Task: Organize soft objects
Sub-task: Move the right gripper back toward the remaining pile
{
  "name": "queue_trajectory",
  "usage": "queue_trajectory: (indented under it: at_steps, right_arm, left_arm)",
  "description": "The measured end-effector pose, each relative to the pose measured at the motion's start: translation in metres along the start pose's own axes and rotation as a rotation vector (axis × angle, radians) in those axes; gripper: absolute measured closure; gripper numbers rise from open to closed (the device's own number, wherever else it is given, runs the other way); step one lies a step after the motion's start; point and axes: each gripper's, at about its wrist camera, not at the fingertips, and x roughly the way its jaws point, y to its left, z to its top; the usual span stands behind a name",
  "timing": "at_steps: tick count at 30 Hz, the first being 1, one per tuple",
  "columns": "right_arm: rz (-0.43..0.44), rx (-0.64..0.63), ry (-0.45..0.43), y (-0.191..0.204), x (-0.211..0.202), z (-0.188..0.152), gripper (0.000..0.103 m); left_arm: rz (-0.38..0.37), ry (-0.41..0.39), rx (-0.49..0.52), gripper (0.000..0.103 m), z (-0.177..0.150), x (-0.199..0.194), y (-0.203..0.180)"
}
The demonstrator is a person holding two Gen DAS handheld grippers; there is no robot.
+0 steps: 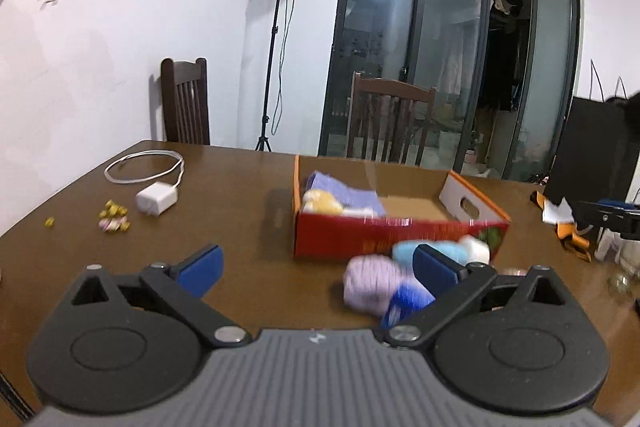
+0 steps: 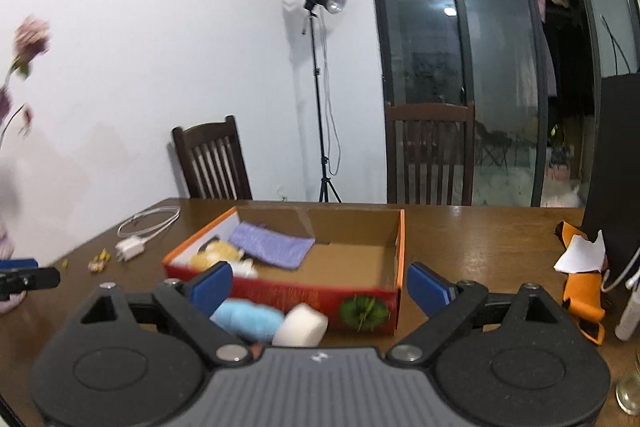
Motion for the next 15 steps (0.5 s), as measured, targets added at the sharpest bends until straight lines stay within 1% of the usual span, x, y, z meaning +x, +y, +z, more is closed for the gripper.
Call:
queue_trajectory:
  at_steps: [2,4,8,10,15]
  right_arm:
    - [-0.021,-0.047,-0.019,0.007,-0.014,-0.023,0.007]
    - [-0.034,-0.067,-0.011,0.012,-0.028,-0.045,0.005]
    - [-0.010,-0.061,0.004,0.020,-0.050,-0.083,0.005]
    - [-0.008,-0.045,0.018,0.024,-0.060,-0.099,0.005]
    - [0.005,0.005,0.038,0.030,-0.077,-0.122,0.005]
  left_arm:
    - [0.020,0.003,0.016,0.000,-0.019,-0.012,0.001]
    - [0.032,0.004,0.039,0.000,-0.042,-0.024,-0.001]
    - [0.029,-0.004,0.052,0.000,-0.076,-0.046,-0.001]
    - [0.026,0.008,0.048,0.000,-0.086,-0.051,0.001]
    - [0.017,0.023,0.070,0.000,-0.101,-0.058,-0.002]
